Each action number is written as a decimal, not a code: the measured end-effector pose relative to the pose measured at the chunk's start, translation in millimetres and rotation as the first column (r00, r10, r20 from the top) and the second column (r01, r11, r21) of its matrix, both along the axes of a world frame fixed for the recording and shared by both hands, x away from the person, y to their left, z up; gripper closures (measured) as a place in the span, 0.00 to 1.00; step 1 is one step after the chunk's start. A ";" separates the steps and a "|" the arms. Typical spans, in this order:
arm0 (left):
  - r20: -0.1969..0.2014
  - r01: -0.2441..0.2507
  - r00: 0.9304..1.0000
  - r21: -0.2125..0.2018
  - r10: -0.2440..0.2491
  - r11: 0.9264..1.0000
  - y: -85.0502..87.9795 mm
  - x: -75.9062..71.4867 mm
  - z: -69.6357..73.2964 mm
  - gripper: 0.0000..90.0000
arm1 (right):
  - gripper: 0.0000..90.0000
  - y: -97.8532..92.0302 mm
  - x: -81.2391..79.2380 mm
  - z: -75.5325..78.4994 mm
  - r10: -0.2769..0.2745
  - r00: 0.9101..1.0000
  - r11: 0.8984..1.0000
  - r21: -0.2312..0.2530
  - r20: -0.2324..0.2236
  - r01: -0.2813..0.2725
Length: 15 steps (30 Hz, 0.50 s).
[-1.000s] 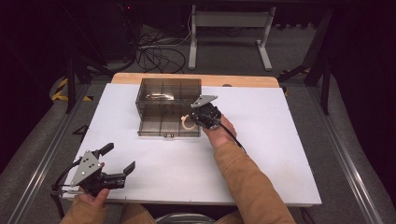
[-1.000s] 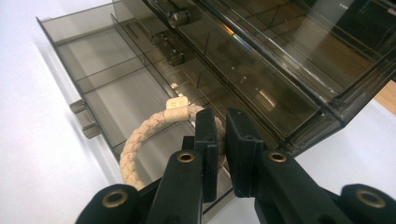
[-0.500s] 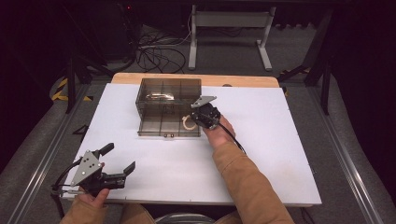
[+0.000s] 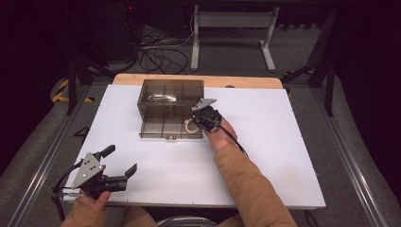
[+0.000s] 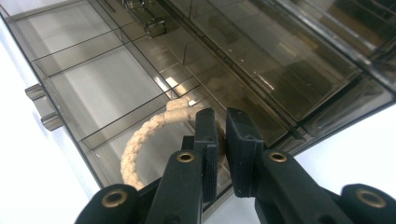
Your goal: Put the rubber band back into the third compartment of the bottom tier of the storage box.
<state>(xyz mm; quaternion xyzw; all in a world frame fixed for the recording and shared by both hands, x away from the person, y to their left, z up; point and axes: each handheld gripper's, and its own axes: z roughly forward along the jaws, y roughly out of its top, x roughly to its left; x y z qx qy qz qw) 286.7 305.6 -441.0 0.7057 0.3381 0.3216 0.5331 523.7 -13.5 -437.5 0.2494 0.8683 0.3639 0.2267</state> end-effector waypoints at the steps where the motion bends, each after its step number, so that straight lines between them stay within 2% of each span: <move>1: 0.000 -0.001 1.000 0.001 0.001 1.000 0.1 0.0 0.0 0.06 | 0.93 0.3 0.0 -0.4 -0.001 1.000 1.000 -0.003 -0.003 0.001; 15: -0.001 -0.002 1.000 -0.001 0.002 1.000 0.1 -0.2 0.0 0.06 | 0.92 2.3 -0.9 -3.7 0.009 0.999 1.000 -0.008 -0.040 -0.009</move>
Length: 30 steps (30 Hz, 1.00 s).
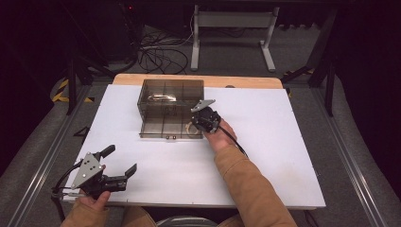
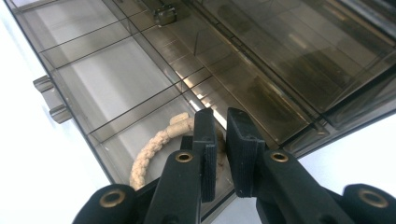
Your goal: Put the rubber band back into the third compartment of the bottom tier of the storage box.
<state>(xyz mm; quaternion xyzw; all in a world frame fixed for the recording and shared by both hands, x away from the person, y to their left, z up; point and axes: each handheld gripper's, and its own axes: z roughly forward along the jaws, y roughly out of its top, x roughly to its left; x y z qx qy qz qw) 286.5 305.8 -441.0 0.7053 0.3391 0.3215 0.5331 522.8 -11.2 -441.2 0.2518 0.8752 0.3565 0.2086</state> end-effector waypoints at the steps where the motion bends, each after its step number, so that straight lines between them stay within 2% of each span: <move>1: 0.001 0.001 1.000 0.002 -0.001 1.000 -0.1 0.0 0.1 0.06 | 0.92 0.2 -0.2 0.1 0.002 1.000 1.000 0.002 0.001 -0.002; 13: -0.001 0.000 1.000 -0.001 0.000 1.000 -0.3 0.2 -0.1 0.06 | 0.85 0.8 -0.8 0.5 0.009 1.000 1.000 0.004 0.002 -0.009; 19: -0.002 -0.001 1.000 -0.004 0.001 1.000 0.1 0.2 -0.2 0.06 | 0.74 -0.8 -2.2 4.5 0.015 1.000 0.999 0.029 0.002 -0.015; 24: -0.001 -0.002 1.000 -0.002 0.002 1.000 -0.1 0.1 -0.1 0.06 | 0.60 -2.7 -6.4 12.7 0.028 1.000 0.996 0.084 -0.003 -0.027; 30: -0.002 -0.003 1.000 -0.004 0.003 1.000 -0.2 0.3 0.0 0.06 | 0.45 -3.9 -16.7 24.5 0.046 0.999 0.992 0.116 0.020 -0.048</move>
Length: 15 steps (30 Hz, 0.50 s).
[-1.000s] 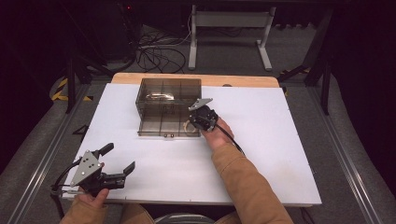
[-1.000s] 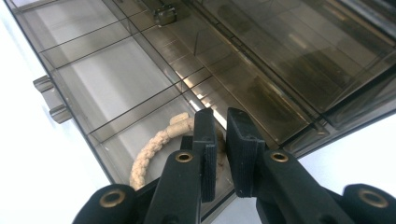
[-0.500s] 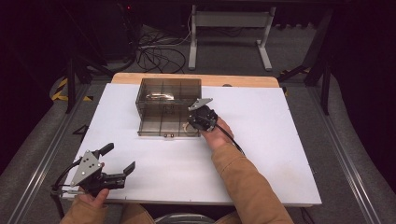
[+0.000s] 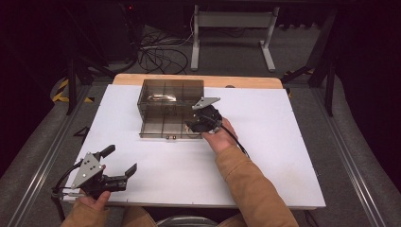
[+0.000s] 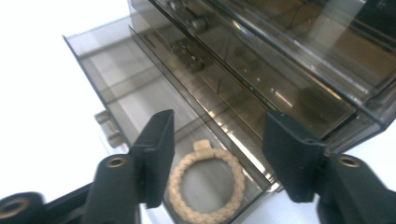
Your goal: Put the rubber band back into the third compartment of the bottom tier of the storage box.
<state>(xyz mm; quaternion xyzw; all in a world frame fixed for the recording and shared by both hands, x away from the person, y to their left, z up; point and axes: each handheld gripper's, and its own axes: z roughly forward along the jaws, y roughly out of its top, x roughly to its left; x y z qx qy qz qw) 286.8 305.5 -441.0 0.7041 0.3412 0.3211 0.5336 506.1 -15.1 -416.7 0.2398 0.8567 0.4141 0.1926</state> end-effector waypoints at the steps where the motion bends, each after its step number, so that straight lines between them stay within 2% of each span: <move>1: 0.000 0.000 1.000 0.000 0.000 1.000 0.0 0.0 0.0 0.06 | 0.43 0.1 -1.4 1.3 0.003 1.000 1.000 0.006 0.001 -0.003; 9: 0.002 -0.002 1.000 0.001 0.002 1.000 0.0 -0.1 0.3 0.06 | 0.31 0.1 -13.2 12.7 0.028 0.999 0.999 0.045 0.023 -0.029; 15: 0.001 -0.003 1.000 -0.001 0.003 1.000 0.0 -0.6 0.1 0.06 | 0.29 -1.8 -16.6 16.5 0.032 0.999 0.998 0.055 0.025 -0.033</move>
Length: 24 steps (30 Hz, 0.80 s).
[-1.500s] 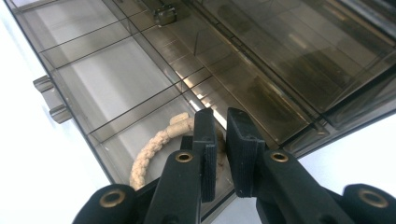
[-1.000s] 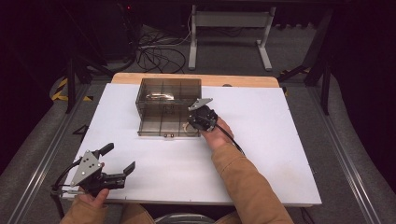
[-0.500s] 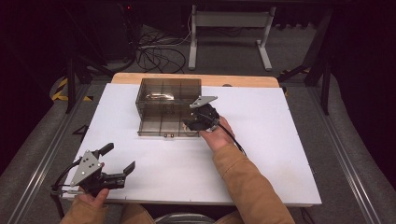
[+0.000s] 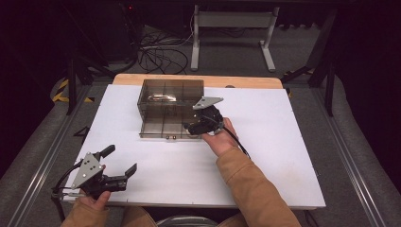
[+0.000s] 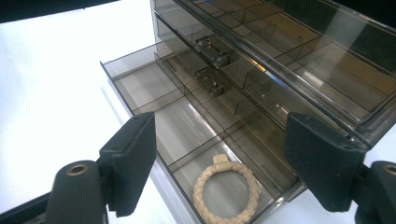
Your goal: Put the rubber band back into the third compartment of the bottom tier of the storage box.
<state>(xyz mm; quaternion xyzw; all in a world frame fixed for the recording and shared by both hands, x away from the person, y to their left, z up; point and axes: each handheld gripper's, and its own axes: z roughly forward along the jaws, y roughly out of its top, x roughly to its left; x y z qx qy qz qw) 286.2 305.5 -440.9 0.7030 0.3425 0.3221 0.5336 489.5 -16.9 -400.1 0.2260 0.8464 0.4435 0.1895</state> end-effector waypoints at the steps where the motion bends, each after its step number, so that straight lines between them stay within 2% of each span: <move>1: 0.000 0.001 1.000 0.003 -0.001 1.000 0.4 0.0 0.2 0.06 | 0.29 -0.4 -0.3 0.5 -0.002 1.000 1.000 0.001 0.001 0.002; 24: 0.003 -0.002 1.000 0.004 0.002 1.000 0.9 0.1 0.2 0.06 | 0.22 -9.8 -9.1 13.2 0.002 1.000 0.999 0.040 0.030 -0.003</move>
